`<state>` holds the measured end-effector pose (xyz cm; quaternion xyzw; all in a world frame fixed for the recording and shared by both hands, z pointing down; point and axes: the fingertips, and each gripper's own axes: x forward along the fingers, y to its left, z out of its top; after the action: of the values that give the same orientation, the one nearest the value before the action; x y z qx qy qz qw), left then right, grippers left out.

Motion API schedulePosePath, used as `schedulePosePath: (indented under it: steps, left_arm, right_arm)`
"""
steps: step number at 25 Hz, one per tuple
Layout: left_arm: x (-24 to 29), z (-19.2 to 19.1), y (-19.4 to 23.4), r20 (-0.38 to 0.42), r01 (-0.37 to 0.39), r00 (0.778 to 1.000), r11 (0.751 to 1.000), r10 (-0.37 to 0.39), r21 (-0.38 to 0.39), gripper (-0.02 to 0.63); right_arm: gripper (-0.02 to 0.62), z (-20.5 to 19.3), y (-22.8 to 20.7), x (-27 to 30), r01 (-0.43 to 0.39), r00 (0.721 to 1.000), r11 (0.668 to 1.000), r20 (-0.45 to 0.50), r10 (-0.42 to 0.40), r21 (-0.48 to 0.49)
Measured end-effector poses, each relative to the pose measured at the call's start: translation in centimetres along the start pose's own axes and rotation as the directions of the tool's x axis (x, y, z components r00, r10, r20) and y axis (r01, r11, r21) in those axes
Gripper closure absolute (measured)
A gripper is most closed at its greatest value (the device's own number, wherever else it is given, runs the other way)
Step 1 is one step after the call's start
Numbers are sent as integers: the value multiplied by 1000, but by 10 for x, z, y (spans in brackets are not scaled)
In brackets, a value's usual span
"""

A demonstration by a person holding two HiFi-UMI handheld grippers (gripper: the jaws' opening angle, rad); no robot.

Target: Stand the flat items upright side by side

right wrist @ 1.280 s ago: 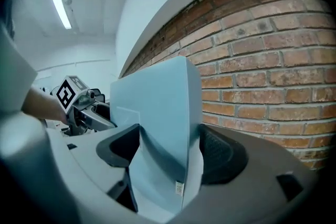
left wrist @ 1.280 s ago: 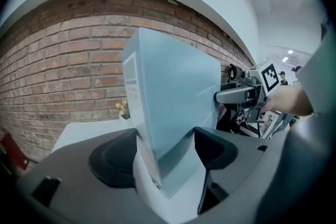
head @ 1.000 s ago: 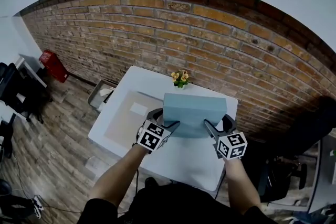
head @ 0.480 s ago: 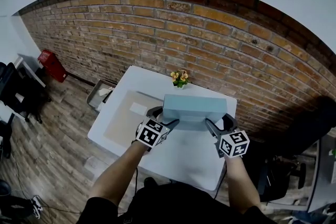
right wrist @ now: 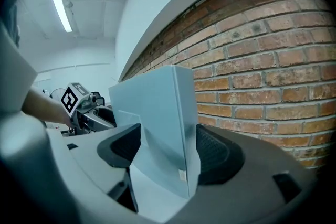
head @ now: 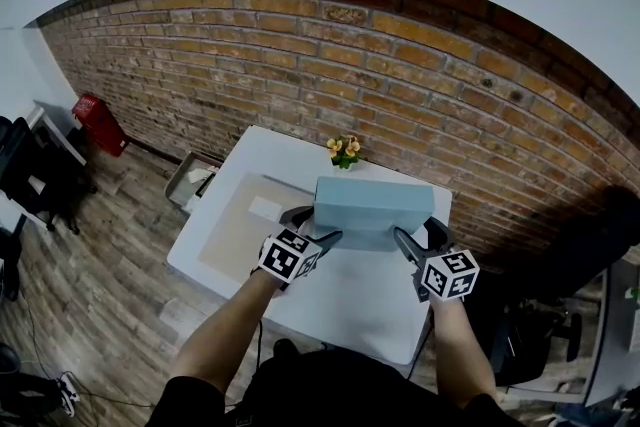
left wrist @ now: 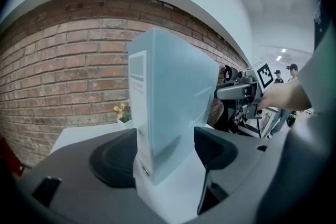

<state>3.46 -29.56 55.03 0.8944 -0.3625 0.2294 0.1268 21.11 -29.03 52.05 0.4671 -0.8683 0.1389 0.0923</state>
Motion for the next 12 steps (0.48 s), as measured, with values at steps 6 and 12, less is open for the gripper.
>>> schedulePosePath:
  steps: [6,12]
  left_arm:
    - [-2,0,0,5,8,1000,1000,-8,-5,250]
    - [-3,0,-4,6,7,1000,1000,-7,-3,252]
  right_arm:
    - [253,1,1,-3,1,1000,1000,-2,-1,2]
    - [259,4,6,-3,-5,1000,1000,6,5,8]
